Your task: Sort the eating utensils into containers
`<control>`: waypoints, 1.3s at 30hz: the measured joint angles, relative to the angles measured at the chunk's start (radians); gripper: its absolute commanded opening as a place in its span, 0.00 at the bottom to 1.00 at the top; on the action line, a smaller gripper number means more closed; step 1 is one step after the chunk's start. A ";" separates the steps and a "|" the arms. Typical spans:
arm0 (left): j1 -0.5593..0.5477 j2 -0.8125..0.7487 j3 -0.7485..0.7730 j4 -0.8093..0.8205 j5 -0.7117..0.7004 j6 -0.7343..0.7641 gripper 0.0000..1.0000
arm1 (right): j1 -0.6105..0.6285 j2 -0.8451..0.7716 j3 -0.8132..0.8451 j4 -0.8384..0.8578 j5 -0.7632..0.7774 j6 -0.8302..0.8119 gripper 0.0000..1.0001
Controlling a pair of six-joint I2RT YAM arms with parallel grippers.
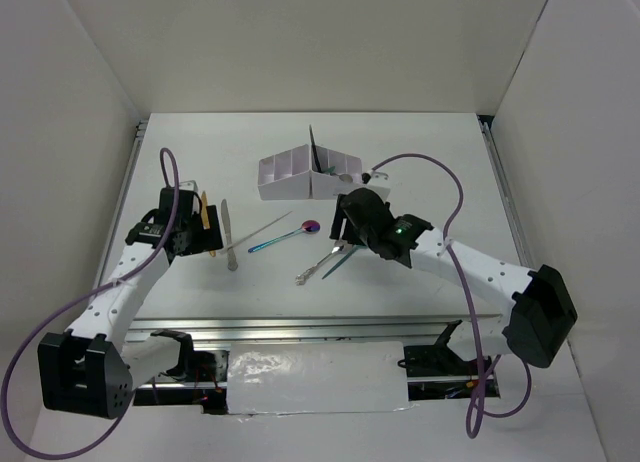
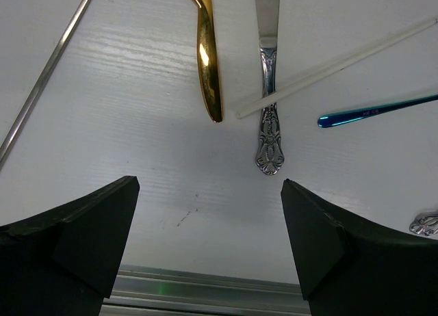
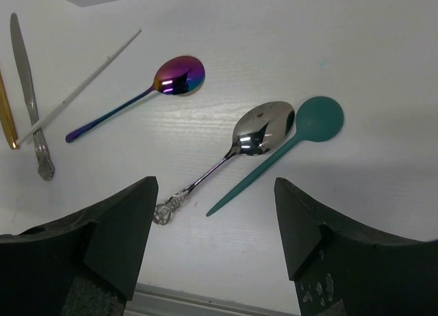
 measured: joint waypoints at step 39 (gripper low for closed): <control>-0.019 -0.108 0.000 0.007 0.039 0.000 0.99 | -0.024 0.163 -0.231 0.227 -0.245 0.225 0.61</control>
